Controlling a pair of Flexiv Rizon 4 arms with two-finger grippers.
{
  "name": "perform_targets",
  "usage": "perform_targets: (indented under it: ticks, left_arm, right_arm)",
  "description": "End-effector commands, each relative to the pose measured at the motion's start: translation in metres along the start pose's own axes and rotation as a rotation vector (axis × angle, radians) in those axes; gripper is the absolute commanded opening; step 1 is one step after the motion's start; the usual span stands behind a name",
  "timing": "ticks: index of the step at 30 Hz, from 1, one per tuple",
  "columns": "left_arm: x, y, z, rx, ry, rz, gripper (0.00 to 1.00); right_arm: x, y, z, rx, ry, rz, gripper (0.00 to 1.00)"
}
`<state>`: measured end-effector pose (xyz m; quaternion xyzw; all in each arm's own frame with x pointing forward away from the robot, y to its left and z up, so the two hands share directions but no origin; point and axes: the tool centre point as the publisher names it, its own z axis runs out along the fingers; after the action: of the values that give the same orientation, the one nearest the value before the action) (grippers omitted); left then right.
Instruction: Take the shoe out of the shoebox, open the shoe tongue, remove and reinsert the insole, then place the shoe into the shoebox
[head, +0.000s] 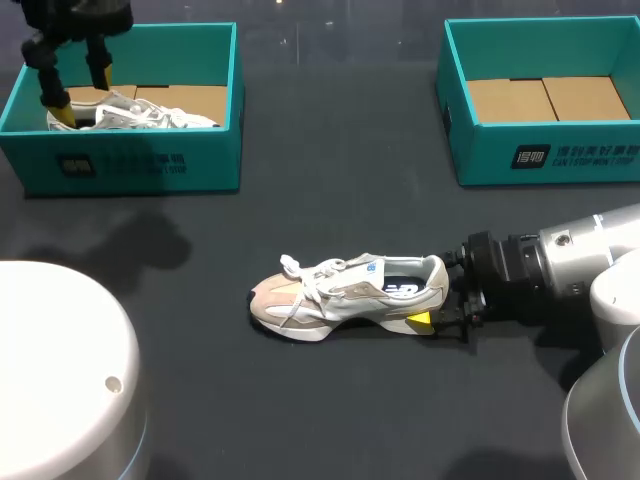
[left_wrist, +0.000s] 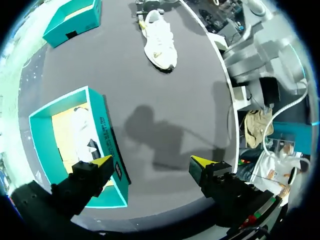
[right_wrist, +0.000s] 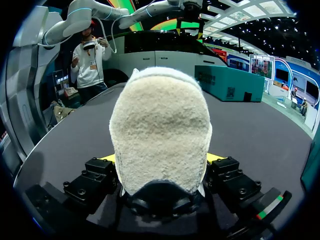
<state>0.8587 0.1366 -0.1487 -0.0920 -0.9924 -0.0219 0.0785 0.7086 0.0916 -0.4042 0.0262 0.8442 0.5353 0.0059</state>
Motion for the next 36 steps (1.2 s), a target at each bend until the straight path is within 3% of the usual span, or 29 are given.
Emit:
perform_targets:
  ticks: [1,4,5,7,10,12,14,15,28,29,31,36]
  left_arm:
    - [0.007,0.0,0.002,-0.002,-0.109,-0.45,1.0]
    - [0.007,0.0,0.002,-0.002,-0.109,-0.45,1.0]
    - [0.01,-0.004,0.0,0.025,-0.049,-0.49,1.0]
    - [0.022,-0.014,0.001,0.065,-0.039,-0.594,1.0]
    - [0.047,-0.036,0.007,0.099,-0.077,-0.77,1.0]
    - [0.061,-0.055,0.01,0.124,-0.095,-0.993,1.0]
    - [0.069,-0.077,0.013,0.085,-0.032,-1.226,1.0]
    - [0.077,-0.088,0.018,0.076,-0.071,-1.257,1.0]
    - [0.077,-0.088,0.018,0.076,-0.071,-1.257,1.0]
    - [0.077,-0.096,0.019,0.037,-0.029,-1.306,1.0]
    - [0.083,-0.111,0.023,0.048,0.026,-1.373,1.0]
    - [0.102,-0.163,0.035,0.011,0.061,-1.603,1.0]
  right_arm:
    - [0.0,-0.002,0.002,0.003,0.0,0.0,0.0]
    - [0.0,-0.002,0.002,0.003,0.0,0.0,0.0]
    - [0.0,-0.002,0.002,0.003,0.0,0.0,0.0]
    - [0.0,-0.002,0.002,0.003,0.0,0.0,0.0]
    - [0.0,-0.002,0.002,0.003,0.0,0.0,0.0]
    - [0.0,-0.002,0.002,0.003,0.0,0.0,0.0]
    - [0.0,-0.002,0.002,0.003,0.0,0.0,0.0]
    - [0.0,-0.002,0.002,0.003,0.0,0.0,0.0]
    - [0.0,-0.002,0.002,0.003,0.0,0.0,0.0]
    - [0.0,-0.002,0.002,0.003,0.0,0.0,0.0]
    - [0.0,-0.002,0.002,0.003,0.0,0.0,0.0]
    - [0.0,-0.002,0.002,0.003,0.0,0.0,0.0]
